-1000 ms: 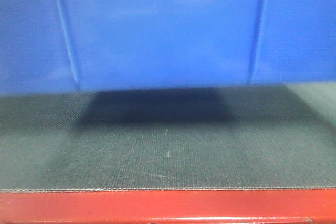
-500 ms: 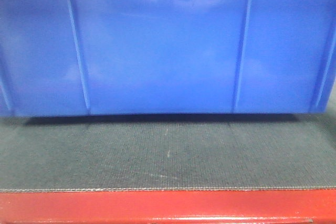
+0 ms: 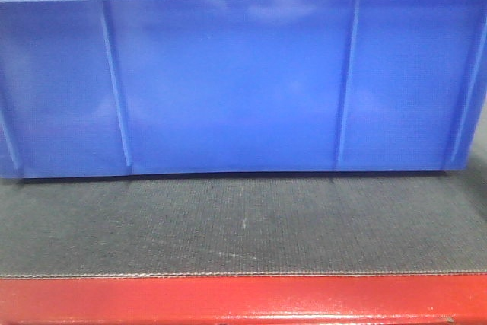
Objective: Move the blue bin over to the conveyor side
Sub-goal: 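Lower the blue bin onto the conveyor belt with both grippers, then open both grippers and release the bin rims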
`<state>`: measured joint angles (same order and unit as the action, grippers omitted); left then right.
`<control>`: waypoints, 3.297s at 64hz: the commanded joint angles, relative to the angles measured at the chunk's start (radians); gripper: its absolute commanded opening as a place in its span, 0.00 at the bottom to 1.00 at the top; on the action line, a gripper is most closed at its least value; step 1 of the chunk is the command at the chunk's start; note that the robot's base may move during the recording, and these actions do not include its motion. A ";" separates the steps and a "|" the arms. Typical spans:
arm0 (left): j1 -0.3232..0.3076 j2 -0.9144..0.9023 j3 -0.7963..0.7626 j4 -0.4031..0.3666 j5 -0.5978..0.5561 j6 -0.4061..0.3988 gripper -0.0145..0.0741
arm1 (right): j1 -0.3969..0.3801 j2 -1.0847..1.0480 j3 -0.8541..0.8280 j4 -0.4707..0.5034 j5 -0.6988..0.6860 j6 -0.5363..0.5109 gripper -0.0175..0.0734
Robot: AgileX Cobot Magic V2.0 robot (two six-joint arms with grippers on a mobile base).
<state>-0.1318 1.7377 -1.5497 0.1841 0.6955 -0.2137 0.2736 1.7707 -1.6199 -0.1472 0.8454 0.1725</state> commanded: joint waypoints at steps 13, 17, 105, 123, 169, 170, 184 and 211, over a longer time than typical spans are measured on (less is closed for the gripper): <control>-0.031 -0.027 -0.021 -0.041 -0.119 0.004 0.68 | 0.025 -0.018 -0.015 0.059 -0.120 -0.013 0.68; -0.031 -0.027 -0.027 -0.040 -0.117 0.004 0.68 | 0.025 -0.021 -0.021 0.050 -0.114 -0.013 0.67; -0.031 -0.520 0.184 -0.118 -0.114 0.004 0.14 | 0.025 -0.597 0.345 0.022 -0.303 -0.129 0.10; -0.031 -0.803 0.652 -0.061 -0.478 0.004 0.14 | 0.025 -0.815 0.685 0.022 -0.513 -0.129 0.10; -0.031 -1.426 1.248 -0.068 -0.711 0.004 0.14 | 0.025 -1.458 1.314 0.020 -0.889 -0.129 0.11; -0.031 -1.429 1.248 -0.068 -0.711 0.004 0.14 | 0.025 -1.466 1.314 0.020 -0.898 -0.129 0.11; -0.031 -1.441 1.248 -0.068 -0.714 0.004 0.14 | 0.025 -1.491 1.314 0.020 -0.951 -0.129 0.11; -0.031 -1.441 1.248 -0.068 -0.714 0.004 0.14 | 0.025 -1.491 1.318 0.026 -0.943 -0.129 0.11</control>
<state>-0.1592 0.3015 -0.3037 0.1175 0.0000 -0.2103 0.2997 0.2856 -0.3052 -0.1165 -0.0759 0.0500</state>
